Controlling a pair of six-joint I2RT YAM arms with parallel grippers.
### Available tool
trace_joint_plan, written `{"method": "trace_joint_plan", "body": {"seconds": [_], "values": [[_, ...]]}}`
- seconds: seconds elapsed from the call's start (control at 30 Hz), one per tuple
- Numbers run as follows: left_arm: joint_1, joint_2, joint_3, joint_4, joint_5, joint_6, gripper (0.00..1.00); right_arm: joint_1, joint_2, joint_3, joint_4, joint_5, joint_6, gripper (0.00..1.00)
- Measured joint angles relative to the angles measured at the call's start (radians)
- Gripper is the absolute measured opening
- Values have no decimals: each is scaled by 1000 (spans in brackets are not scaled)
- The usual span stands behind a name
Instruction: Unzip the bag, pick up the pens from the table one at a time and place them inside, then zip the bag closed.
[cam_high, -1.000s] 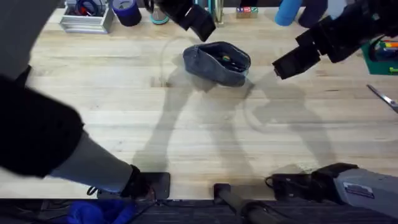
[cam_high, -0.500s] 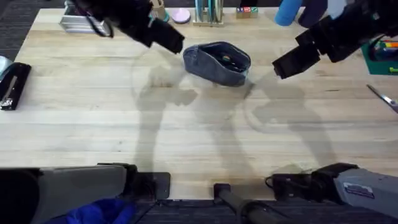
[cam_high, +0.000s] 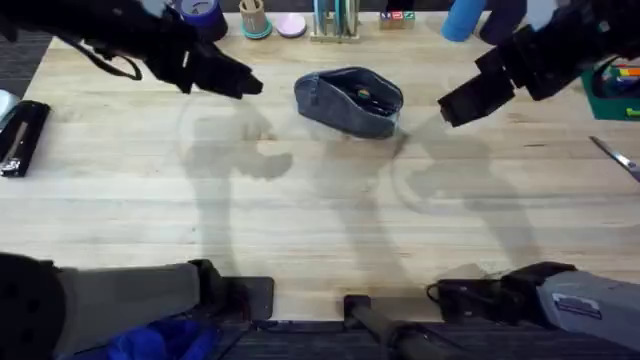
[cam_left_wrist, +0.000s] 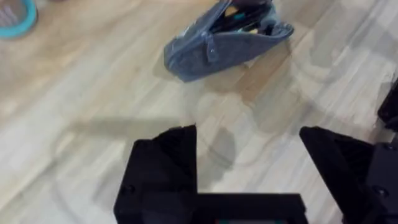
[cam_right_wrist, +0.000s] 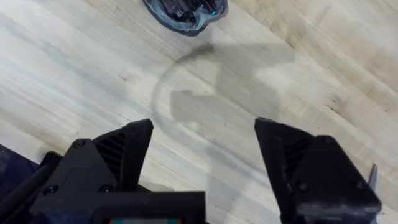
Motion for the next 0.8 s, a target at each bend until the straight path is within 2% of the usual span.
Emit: {"method": "trace_joint_plan", "body": {"seconds": [0.17, 0.3, 0.47, 0.6, 0.8], "values": [[38, 7, -10, 0, 93, 162, 995, 0, 6, 0, 0, 0, 0, 996], [44, 44, -10, 3, 147, 264, 994, 0, 28, 0, 0, 0, 0, 996], [44, 152, -10, 12, 202, 379, 993, 0, 40, 0, 1, 0, 10, 996], [44, 240, -11, 85, 240, 434, 993, 0, 39, 0, 1, 0, 24, 996], [44, 352, -11, 227, 305, 464, 992, 0, 40, 0, 1, 0, 34, 996]]}}
